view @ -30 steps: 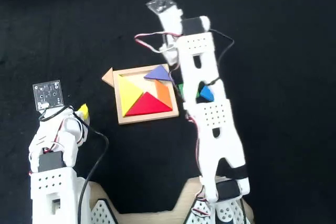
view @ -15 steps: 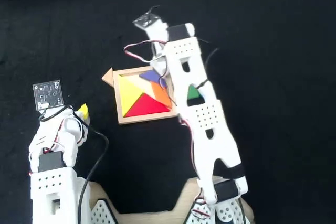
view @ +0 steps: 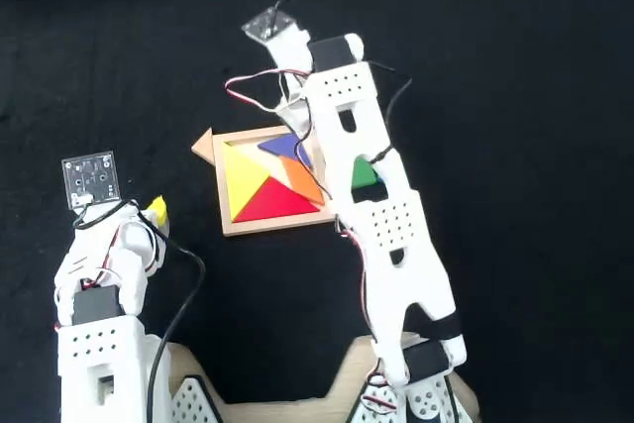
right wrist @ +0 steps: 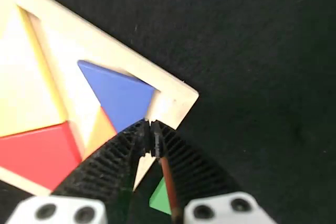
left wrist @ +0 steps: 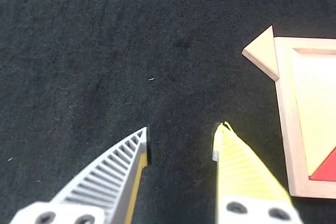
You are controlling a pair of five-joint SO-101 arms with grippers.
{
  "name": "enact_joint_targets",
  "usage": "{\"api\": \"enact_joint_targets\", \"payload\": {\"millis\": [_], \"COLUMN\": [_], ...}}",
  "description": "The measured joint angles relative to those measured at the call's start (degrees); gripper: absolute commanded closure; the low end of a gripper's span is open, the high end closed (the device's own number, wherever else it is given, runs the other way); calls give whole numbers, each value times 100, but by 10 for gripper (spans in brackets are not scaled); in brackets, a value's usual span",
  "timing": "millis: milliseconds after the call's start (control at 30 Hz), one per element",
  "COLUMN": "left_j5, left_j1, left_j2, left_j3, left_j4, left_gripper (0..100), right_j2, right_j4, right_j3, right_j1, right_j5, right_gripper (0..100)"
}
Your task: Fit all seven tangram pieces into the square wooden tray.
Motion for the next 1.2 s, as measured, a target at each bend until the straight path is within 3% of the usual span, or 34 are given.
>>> {"api": "enact_joint_targets", "payload": {"millis": [333, 1200], "left_j5": [0, 0], "left_j1": [0, 0], "left_j2": [0, 0], "left_j3": [0, 0], "left_j4": [0, 0], "left_gripper": [794, 794], "right_j2": [-97, 431], "right_j4": [0, -35], "right_j3": [703, 703], "right_j1": [-905, -220], "right_j5": [-35, 70], "right_gripper": [988, 988]}}
